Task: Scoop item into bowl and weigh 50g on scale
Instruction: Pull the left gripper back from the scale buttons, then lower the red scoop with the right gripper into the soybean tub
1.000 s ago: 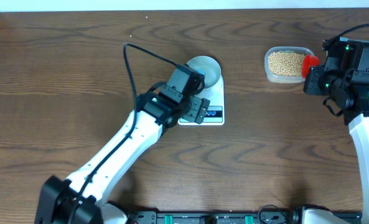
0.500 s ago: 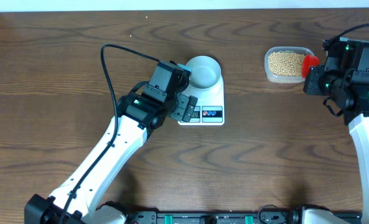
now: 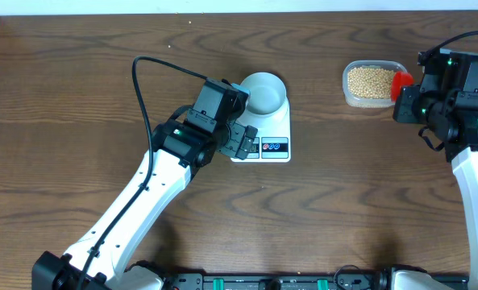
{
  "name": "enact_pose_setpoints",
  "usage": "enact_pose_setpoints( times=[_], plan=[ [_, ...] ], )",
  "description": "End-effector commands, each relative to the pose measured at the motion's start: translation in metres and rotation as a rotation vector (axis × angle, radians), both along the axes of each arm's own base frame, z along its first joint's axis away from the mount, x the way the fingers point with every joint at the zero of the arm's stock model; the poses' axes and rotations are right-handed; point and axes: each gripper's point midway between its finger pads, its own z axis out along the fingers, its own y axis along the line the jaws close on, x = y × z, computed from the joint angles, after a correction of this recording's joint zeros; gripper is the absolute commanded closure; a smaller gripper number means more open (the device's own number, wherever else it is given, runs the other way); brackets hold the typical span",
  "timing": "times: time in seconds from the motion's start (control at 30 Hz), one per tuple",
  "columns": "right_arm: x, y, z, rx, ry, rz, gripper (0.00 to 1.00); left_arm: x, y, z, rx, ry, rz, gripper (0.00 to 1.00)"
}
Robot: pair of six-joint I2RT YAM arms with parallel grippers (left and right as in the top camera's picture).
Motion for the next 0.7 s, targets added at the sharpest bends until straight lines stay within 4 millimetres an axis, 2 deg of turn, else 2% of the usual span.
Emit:
enact_pose_setpoints(
  times=[0.0, 0.37, 0.5, 0.67],
  plan=[
    [0.002, -0.003, 0.005, -0.008, -0.007, -0.003, 0.99, 0.002, 0.002, 0.01, 0.001, -0.028, -0.003, 0.02],
    [0.006, 0.002, 0.004, 0.042, 0.014, -0.015, 0.99, 0.003, 0.002, 0.01, 0.001, -0.029, -0.003, 0.02],
    [0.02, 0.0, 0.011, 0.046, 0.055, -0.017, 0.99, 0.002, 0.002, 0.01, 0.001, -0.028, -0.003, 0.02],
    [0.047, -0.009, 0.014, 0.03, 0.094, -0.031, 0.99, 0.002, 0.002, 0.01, 0.002, -0.028, -0.003, 0.02]
  ],
)
